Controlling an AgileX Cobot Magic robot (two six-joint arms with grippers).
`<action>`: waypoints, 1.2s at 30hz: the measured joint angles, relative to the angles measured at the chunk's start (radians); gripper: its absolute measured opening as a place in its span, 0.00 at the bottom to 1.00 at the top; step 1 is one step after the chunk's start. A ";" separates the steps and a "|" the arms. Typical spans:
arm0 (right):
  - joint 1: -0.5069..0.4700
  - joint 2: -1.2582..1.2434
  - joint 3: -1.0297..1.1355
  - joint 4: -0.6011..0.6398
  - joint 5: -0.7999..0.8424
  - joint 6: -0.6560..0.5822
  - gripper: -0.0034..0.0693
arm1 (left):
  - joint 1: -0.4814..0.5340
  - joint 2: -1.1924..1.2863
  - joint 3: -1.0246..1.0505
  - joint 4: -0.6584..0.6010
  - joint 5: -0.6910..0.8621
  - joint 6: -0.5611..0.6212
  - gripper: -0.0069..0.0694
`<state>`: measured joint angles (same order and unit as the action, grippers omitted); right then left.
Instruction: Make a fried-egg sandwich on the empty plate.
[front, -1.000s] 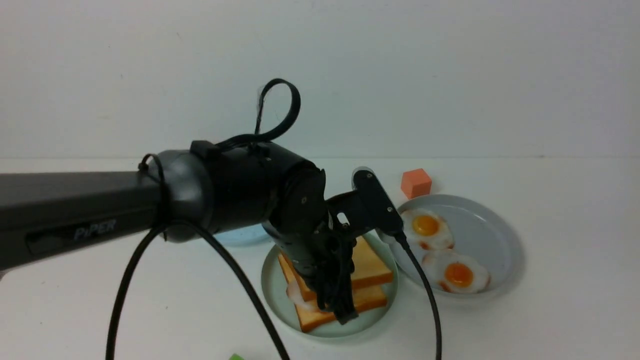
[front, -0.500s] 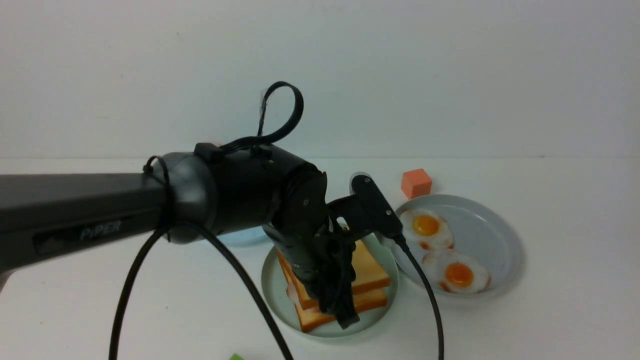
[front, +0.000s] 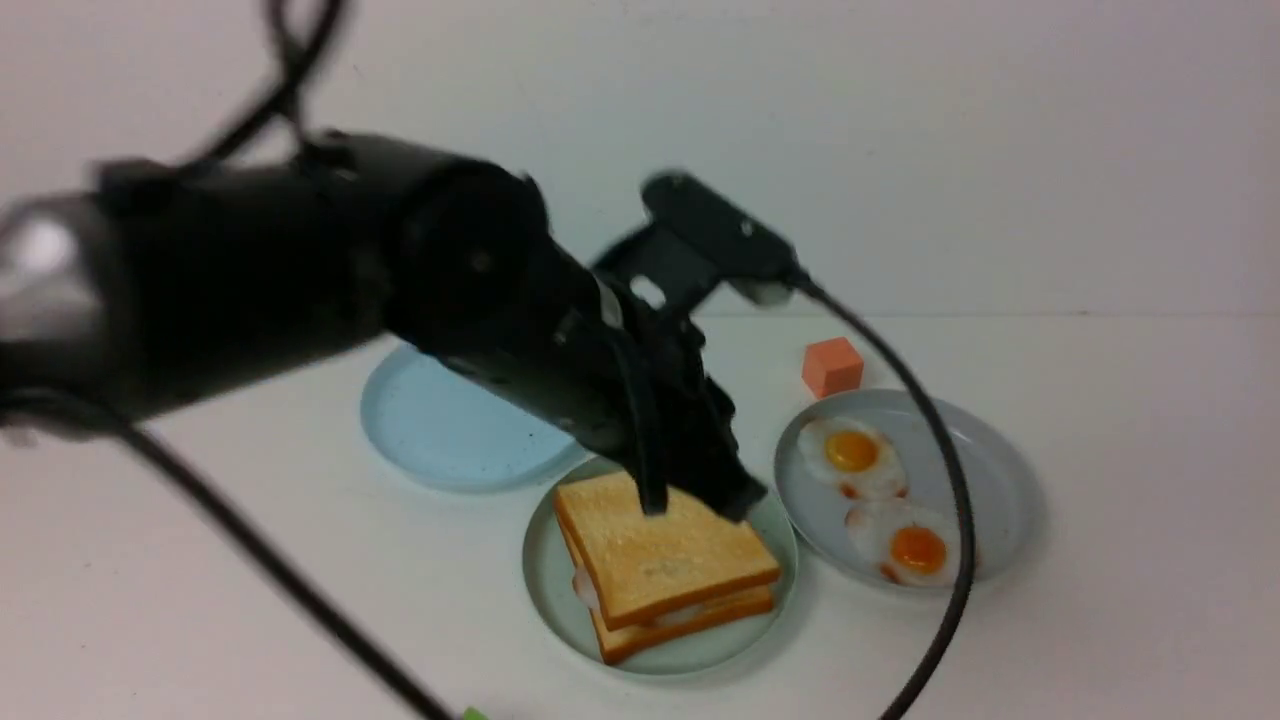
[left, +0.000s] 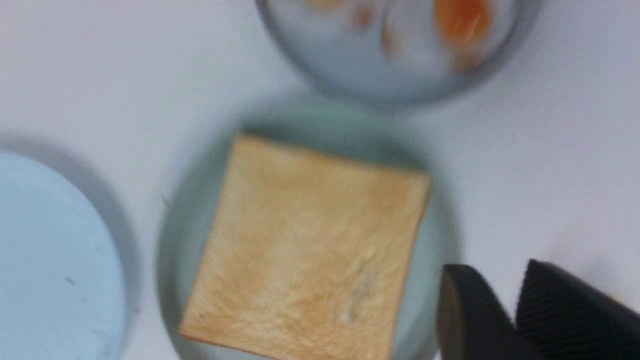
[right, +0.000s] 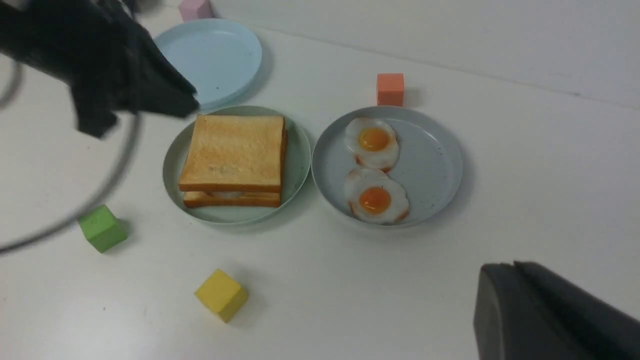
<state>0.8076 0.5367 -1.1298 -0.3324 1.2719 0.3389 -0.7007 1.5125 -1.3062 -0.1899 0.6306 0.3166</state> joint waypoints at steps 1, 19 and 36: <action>0.000 0.000 0.000 0.001 0.000 0.000 0.10 | 0.000 -0.074 0.011 -0.014 -0.005 -0.003 0.12; 0.000 0.000 0.000 0.083 0.000 0.000 0.13 | 0.000 -1.136 0.918 -0.223 -0.440 -0.010 0.07; -0.033 0.000 0.000 0.090 0.000 0.000 0.16 | 0.000 -1.316 1.183 -0.239 -0.527 -0.010 0.07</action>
<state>0.7743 0.5367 -1.1298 -0.2424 1.2719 0.3392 -0.7007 0.1963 -0.1233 -0.4287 0.1040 0.3067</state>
